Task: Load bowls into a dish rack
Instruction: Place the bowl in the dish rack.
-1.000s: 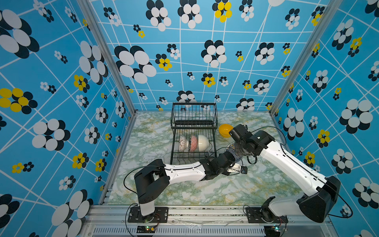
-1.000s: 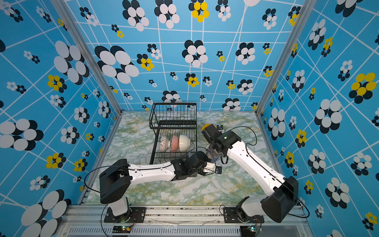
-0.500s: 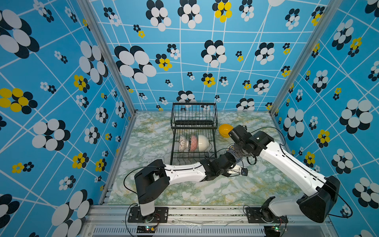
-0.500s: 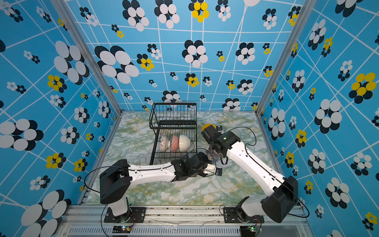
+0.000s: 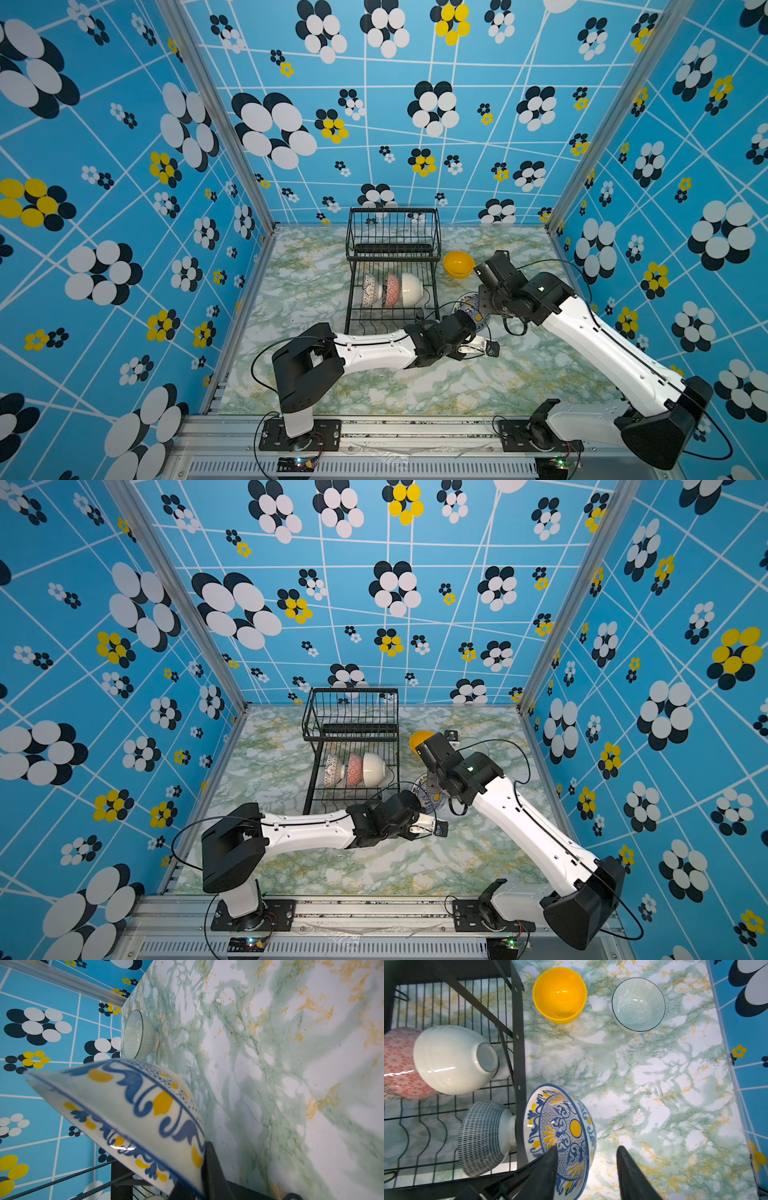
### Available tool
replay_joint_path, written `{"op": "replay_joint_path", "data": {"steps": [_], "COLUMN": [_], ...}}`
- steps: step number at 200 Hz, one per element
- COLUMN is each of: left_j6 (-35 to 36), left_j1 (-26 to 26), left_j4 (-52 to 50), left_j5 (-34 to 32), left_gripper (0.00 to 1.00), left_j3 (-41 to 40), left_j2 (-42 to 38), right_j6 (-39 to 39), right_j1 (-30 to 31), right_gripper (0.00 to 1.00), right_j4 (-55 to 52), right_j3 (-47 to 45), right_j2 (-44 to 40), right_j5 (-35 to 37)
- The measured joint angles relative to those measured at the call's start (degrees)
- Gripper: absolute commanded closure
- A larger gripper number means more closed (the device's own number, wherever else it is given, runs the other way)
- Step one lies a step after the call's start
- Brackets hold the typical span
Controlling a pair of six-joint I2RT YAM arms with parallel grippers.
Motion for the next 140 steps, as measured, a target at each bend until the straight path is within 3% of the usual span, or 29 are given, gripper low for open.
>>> {"op": "replay_joint_path", "data": {"steps": [29,54,74,103,140], "left_j6": [-1.4,-4.5,-7.8,-14.0,-24.2], "left_j1": [0.0,0.2,0.7,2.7,7.5], "left_j4": [0.0,0.3,0.6,2.1,5.5], "left_j5": [0.1,1.0,2.9,5.9,12.2], "left_gripper": [1.00,1.00,1.00,1.00,1.00], "left_j3": [-0.3,-0.5,-1.1,-3.0,-8.5], "left_j2": [-0.7,-2.2,-4.5,-9.0,-17.3], "right_j6": [0.3,0.4,0.4,-0.6,-3.2], "right_j1": [0.0,-1.0,-2.2,-3.0,-2.8], "right_gripper": [0.36,0.14,0.05,0.00,0.00], "right_j4": [1.9,4.0,6.2,9.2,11.3], "right_j3": [-3.0,-5.7,-6.8,-6.7,-5.7], "right_j2": [-5.2,-11.3,-15.8,-19.1,-15.8], "right_j5": [-0.9,-1.6,-1.7,-2.0,-5.3]}}
